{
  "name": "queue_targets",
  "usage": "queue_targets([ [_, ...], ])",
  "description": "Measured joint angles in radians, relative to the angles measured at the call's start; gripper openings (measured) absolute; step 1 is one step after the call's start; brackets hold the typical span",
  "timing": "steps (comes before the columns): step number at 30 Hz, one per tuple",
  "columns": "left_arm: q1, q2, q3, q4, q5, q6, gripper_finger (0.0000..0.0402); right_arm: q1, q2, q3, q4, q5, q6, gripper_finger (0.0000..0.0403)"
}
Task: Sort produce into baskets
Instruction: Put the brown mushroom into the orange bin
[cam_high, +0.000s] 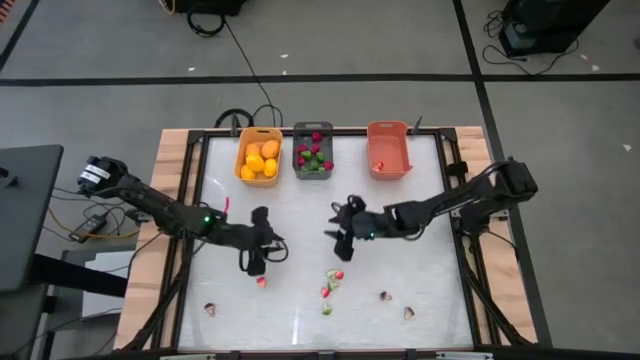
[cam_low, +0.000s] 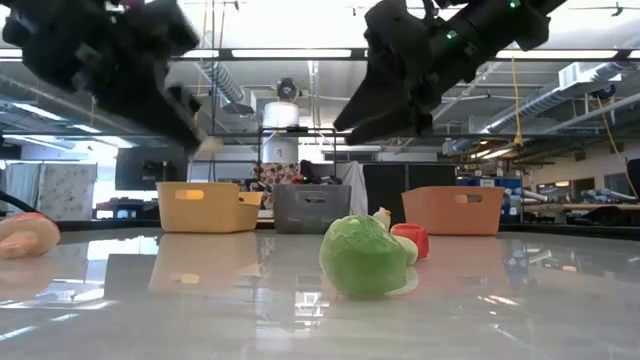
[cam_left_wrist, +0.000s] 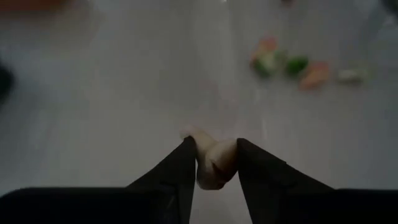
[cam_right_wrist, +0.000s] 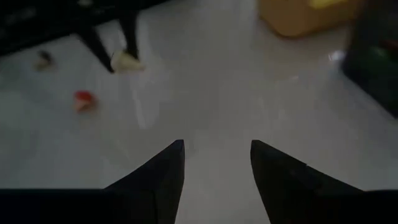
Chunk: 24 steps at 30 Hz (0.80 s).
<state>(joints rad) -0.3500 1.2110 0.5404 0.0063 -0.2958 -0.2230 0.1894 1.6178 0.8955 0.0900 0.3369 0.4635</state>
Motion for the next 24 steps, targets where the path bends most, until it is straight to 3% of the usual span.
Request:
queue_targets([
  [5, 0.000, 0.005, 0.000, 0.173, -0.033, 0.244, 0.0121, 0.052, 0.080, 0.000, 0.203, -0.003, -0.097, 0.0195],
  [11, -0.021, 0.050, 0.000, 0.339, -0.034, 0.491, 0.0121, 0.044, 0.114, 0.000, 0.406, -0.113, 0.027, 0.0195],
  [15, -0.025, 0.089, 0.000, 0.428, -0.055, 0.564, 0.0121, 0.037, 0.114, 0.000, 0.425, -0.122, 0.108, 0.0195],
  [24, -0.025, 0.193, 0.000, 0.606, -0.079, 0.667, 0.0121, 0.054, 0.115, -0.001, 0.482, -0.121, 0.129, 0.0187],
])
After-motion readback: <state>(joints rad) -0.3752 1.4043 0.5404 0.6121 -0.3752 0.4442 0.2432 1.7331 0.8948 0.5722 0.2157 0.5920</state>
